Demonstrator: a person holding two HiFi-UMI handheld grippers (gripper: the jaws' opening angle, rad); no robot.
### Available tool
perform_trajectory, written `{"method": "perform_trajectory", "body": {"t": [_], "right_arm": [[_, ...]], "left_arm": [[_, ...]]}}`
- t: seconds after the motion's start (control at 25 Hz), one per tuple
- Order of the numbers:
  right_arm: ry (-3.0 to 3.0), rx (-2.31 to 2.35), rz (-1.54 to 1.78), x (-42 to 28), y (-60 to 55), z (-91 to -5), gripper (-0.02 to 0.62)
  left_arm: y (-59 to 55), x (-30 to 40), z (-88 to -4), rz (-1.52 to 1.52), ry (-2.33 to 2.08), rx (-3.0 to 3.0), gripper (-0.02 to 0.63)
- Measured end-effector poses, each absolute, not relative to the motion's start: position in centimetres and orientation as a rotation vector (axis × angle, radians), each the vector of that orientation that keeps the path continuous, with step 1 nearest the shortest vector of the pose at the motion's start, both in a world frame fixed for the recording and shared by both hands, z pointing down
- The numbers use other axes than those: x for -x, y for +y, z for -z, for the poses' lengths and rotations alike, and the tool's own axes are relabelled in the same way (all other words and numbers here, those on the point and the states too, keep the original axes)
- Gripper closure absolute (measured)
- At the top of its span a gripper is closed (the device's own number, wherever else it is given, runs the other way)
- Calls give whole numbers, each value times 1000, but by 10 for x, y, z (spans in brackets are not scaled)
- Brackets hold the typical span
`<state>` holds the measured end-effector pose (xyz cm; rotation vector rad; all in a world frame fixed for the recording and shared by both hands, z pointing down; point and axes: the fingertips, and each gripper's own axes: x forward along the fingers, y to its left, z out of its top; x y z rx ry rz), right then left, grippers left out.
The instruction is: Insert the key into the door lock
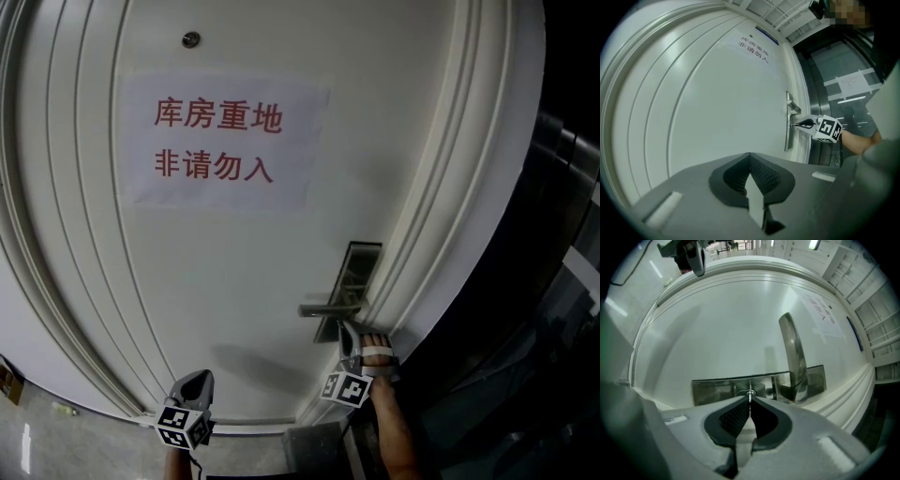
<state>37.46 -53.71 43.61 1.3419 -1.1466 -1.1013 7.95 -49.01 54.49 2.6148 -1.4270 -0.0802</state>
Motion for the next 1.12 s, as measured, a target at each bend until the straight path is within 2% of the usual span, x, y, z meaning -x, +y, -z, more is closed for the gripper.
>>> {"method": "perform_trajectory", "body": {"t": [0.28, 0.76, 1.12], "right_arm": [[-1153, -1370, 1105, -375, -536, -434, 577], [-1257, -1442, 1135, -370, -523, -421, 402], [-1298, -1460, 1153, -366, -499, -422, 399]], "left_arm": [[-483, -71, -543, 86, -1455, -2606, 604], [-473, -70, -539, 88, -1465, -2614, 604], [-466, -73, -539, 85, -1449, -2625, 604]]}}
